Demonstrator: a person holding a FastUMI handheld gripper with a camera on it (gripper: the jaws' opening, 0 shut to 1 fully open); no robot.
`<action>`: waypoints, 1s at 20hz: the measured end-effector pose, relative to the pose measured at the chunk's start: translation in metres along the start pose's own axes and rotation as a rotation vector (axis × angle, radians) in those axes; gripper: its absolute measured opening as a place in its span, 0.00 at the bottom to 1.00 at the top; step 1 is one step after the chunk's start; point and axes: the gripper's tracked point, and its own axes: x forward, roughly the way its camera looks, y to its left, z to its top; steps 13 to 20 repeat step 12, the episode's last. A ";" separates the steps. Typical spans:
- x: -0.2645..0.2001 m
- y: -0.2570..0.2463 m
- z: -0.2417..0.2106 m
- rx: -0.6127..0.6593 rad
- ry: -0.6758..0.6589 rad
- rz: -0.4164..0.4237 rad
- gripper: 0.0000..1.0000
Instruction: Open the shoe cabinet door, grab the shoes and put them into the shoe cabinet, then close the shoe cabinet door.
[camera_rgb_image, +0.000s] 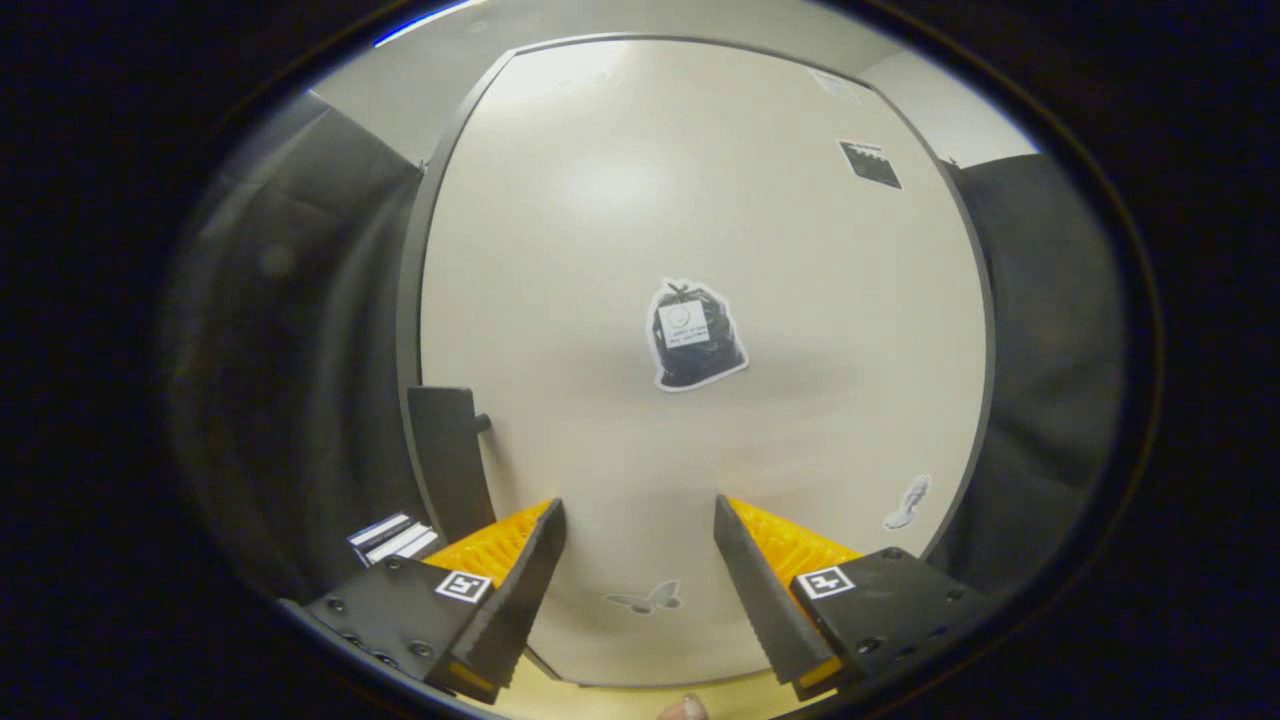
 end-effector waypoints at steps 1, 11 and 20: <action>0.000 0.000 0.000 0.003 0.001 0.001 0.95; 0.002 -0.002 0.001 0.017 -0.069 0.014 0.95; 0.002 -0.002 0.000 0.015 -0.071 0.019 0.95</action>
